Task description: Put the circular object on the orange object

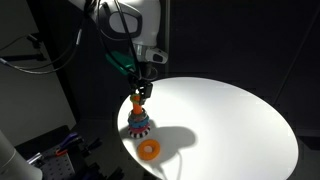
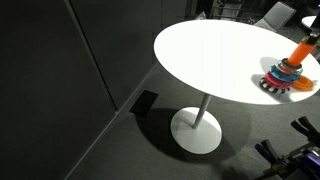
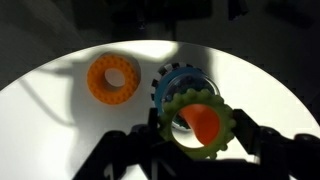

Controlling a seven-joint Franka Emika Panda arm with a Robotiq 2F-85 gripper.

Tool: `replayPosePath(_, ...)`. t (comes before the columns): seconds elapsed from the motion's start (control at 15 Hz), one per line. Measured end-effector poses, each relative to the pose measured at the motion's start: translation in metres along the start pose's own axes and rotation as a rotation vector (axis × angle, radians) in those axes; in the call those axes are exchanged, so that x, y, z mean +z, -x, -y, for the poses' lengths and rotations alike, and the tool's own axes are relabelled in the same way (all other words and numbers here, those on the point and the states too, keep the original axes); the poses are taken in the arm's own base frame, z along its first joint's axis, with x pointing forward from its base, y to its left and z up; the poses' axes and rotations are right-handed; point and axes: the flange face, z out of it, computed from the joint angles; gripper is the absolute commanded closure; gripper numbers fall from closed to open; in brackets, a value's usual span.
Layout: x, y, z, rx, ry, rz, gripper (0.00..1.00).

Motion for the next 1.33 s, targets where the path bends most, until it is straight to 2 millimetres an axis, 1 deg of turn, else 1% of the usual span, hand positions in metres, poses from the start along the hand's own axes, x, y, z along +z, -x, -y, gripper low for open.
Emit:
replayPosePath(0.67, 0.001, 0.008, 0.012, -0.010, -0.018, -0.031, 0.51)
replayPosePath(1.33, 0.008, 0.008, 0.013, -0.012, -0.005, -0.095, 0.51)
